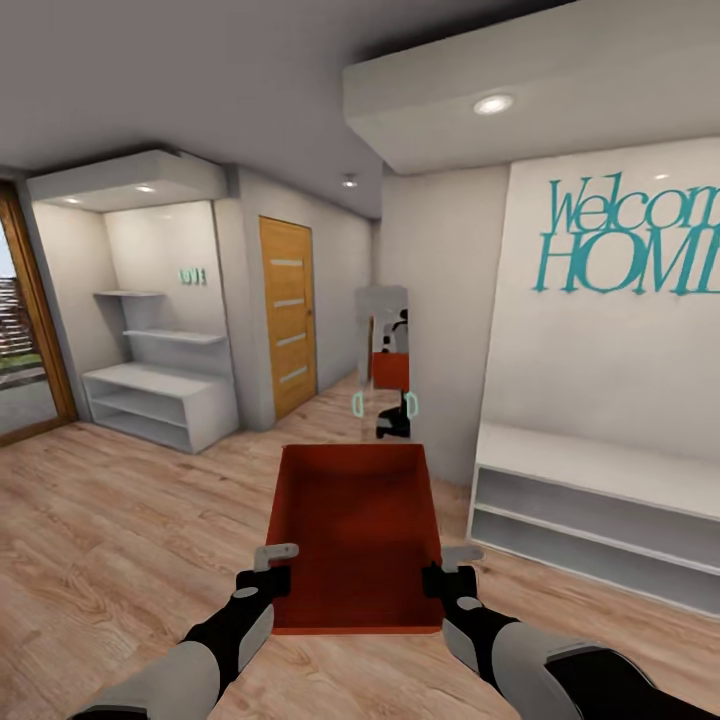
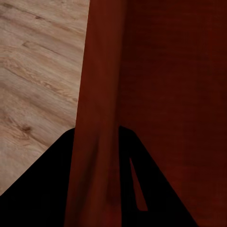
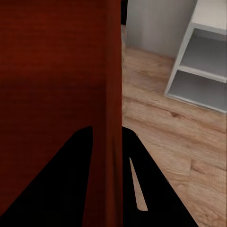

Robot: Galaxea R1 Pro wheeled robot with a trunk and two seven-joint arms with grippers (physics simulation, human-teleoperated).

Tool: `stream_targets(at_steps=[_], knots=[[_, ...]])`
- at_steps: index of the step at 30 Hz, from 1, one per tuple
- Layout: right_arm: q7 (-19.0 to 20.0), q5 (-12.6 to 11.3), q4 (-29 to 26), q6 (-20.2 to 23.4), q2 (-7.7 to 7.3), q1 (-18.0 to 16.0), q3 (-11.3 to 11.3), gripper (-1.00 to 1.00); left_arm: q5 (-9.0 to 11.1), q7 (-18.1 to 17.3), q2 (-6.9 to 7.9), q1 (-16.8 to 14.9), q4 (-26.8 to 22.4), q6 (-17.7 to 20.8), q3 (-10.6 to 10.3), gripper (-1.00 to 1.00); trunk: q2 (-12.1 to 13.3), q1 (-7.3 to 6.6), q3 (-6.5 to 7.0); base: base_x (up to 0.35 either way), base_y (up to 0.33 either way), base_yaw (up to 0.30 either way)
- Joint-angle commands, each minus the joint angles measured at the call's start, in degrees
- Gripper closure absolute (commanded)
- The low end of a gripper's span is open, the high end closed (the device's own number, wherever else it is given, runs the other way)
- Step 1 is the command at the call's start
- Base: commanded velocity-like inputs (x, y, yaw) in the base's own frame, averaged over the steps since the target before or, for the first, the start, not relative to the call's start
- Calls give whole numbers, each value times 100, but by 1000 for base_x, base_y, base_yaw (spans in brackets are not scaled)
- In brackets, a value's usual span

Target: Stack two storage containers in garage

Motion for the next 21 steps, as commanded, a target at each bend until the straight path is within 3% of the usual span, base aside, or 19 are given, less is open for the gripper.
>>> stream_targets(at_steps=[1,21], knots=[[48,192,-307,-6,5,-9,-221,100,21,55,72,2,17,-13,40,100,-3,5,-2,320,0,269],[48,192,-307,-7,5,-9,-221,100,21,55,72,2,17,-17,40,100,-3,5,-2,320,0,266]])
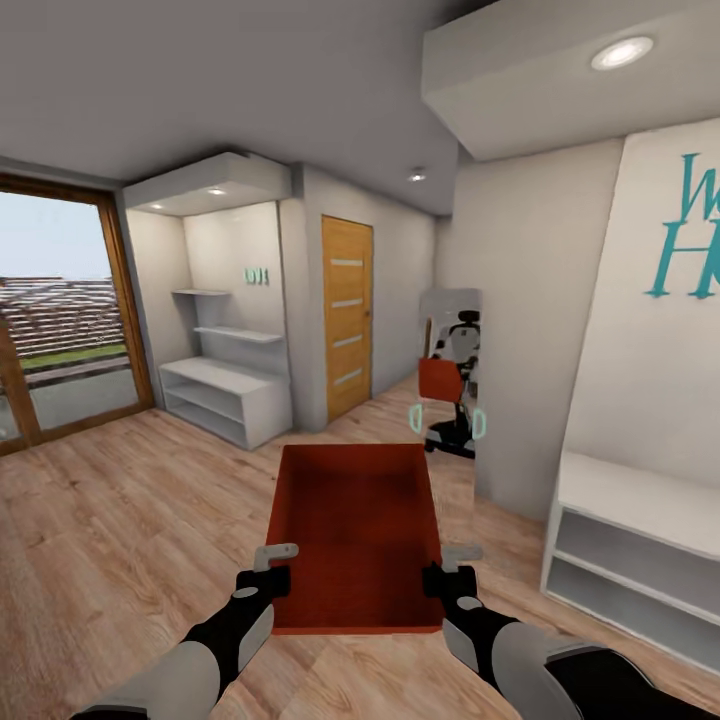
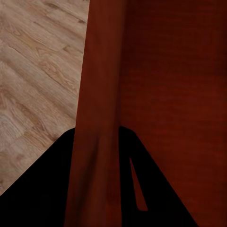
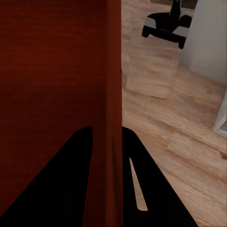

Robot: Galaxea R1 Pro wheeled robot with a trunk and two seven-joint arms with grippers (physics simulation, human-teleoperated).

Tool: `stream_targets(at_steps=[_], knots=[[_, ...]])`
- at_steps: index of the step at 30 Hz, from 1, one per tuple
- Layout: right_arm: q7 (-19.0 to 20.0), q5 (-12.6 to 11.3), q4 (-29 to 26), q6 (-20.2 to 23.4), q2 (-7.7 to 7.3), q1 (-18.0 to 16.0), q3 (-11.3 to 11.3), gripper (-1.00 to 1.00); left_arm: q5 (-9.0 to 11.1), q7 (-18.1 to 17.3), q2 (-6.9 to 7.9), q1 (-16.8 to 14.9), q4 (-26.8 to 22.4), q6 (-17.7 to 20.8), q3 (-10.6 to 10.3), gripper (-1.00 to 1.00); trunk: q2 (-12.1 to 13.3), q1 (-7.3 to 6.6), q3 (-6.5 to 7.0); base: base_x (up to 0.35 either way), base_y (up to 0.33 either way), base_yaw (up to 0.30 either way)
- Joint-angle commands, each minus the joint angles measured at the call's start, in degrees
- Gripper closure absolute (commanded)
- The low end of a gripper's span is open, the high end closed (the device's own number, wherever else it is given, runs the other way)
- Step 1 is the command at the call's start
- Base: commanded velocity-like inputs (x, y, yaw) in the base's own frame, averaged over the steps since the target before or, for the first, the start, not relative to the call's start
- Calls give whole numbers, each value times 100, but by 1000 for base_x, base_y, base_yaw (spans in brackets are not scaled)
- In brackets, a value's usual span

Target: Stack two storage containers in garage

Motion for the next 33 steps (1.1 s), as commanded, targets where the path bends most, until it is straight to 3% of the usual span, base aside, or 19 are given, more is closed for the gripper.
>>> stream_targets(at_steps=[1,27,33], knots=[[49,191,-304,-6,5,-9,-223,100,21,55,72,2,17,-15,39,100,-3,5,-2,320,0,247],[48,190,-304,-6,5,-9,-223,100,21,55,72,2,17,-17,39,100,-3,5,-2,320,0,200],[49,191,-304,-6,5,-9,-223,100,21,55,72,2,17,-17,39,100,-3,5,-2,320,0,73]])
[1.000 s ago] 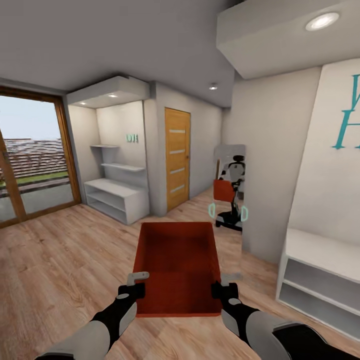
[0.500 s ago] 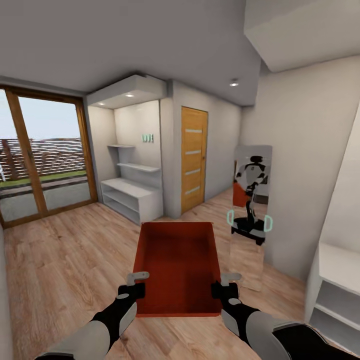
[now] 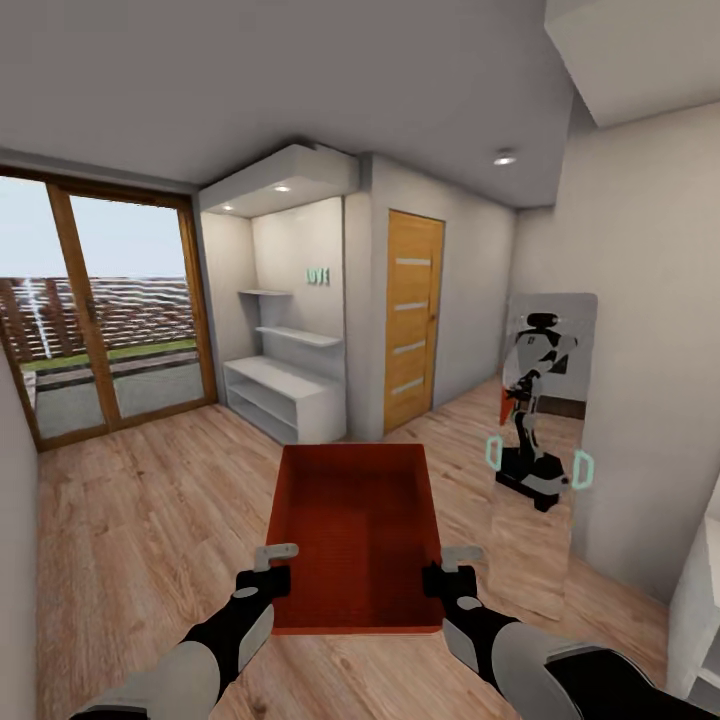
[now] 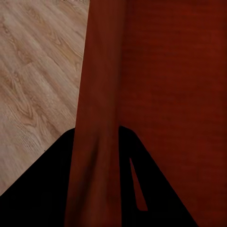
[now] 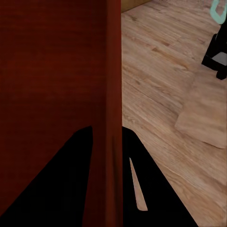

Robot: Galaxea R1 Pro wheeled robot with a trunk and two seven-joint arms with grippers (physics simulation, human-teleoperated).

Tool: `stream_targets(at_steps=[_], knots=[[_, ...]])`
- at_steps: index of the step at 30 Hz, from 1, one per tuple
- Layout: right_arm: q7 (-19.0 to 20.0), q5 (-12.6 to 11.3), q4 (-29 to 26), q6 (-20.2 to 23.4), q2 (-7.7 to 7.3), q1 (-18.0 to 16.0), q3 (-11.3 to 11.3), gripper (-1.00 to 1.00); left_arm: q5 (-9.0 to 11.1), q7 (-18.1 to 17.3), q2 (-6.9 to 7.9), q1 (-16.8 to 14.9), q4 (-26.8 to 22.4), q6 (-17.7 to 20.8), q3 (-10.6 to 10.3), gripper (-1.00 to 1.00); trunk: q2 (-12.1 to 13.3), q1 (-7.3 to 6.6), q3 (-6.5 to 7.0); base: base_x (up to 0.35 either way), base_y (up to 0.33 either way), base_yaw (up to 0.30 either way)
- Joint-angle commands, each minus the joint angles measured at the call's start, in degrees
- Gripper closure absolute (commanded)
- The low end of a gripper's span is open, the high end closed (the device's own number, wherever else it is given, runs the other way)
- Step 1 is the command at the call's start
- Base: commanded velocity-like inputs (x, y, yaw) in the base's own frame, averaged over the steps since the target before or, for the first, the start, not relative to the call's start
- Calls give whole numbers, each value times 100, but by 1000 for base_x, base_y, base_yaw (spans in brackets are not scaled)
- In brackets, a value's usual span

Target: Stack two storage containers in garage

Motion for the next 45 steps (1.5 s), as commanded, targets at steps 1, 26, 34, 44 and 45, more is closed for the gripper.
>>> stream_targets(at_steps=[1,26,34,44,45], knots=[[50,191,-301,-5,6,-9,-226,100,21,56,72,3,15,-14,38,100,-3,5,-2,320,0,17],[50,191,-301,4,6,-9,-226,100,21,56,80,3,15,-11,38,100,-3,5,-2,320,0,1],[50,191,-301,3,6,-9,-226,100,21,56,81,3,15,-6,38,100,-3,5,-2,320,0,0],[50,191,-301,2,6,-9,-226,100,21,56,80,3,15,-7,38,100,-3,5,-2,321,0,0],[50,191,-301,2,6,-9,-226,100,21,54,78,3,15,-8,38,100,-3,5,-2,321,0,0]])
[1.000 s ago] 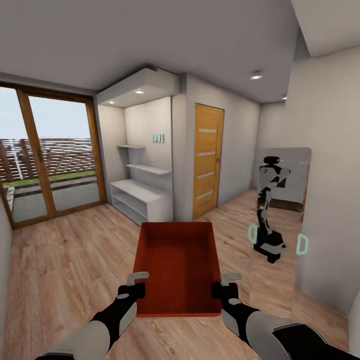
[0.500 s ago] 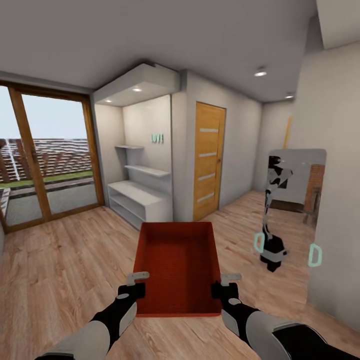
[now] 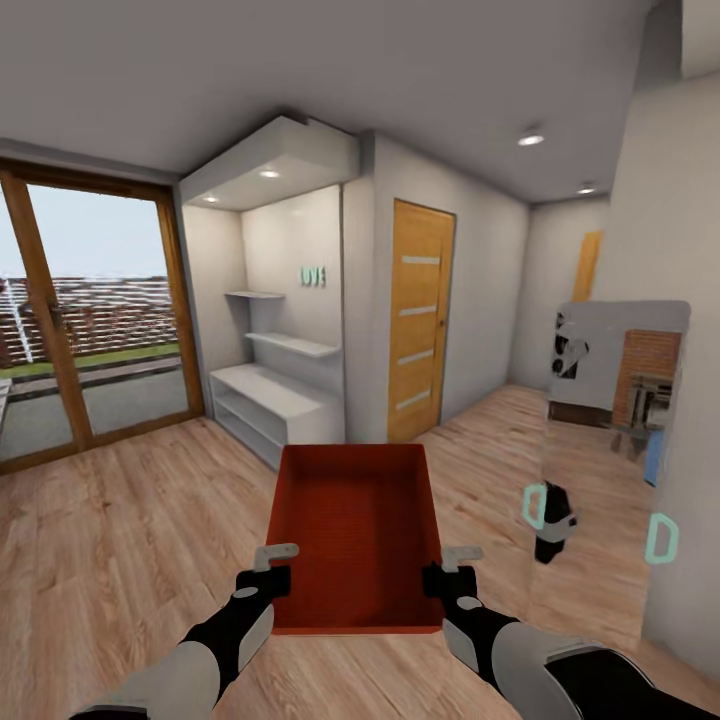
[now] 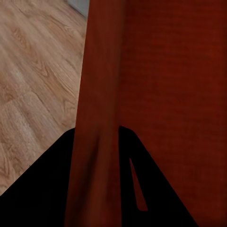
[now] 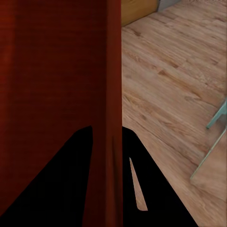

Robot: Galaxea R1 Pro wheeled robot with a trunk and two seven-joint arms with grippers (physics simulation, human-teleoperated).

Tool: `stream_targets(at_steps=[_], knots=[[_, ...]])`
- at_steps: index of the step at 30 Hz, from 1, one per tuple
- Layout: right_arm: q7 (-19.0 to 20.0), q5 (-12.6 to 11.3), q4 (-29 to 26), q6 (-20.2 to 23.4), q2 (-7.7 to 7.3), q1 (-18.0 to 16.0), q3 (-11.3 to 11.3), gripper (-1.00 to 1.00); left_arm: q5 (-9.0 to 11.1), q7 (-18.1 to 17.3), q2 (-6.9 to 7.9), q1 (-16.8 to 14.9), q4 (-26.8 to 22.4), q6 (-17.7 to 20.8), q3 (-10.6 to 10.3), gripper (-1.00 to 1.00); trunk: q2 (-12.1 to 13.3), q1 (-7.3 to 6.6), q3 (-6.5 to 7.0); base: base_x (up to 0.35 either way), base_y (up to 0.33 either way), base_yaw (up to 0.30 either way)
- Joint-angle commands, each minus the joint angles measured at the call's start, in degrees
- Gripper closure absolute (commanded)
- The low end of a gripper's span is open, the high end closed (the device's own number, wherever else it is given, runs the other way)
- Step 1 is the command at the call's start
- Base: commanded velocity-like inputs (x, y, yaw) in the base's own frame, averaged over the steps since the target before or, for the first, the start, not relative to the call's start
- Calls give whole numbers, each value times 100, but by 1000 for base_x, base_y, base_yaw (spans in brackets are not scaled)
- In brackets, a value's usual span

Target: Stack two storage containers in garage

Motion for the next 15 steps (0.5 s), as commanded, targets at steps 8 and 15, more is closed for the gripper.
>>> stream_targets(at_steps=[8,15], knots=[[49,191,-299,-9,6,-9,-225,100,21,48,81,3,15,-17,37,100,-3,5,-2,321,0,0],[49,191,-299,-8,6,-9,-225,100,21,46,80,3,15,-19,37,100,-3,5,-2,321,0,0]])
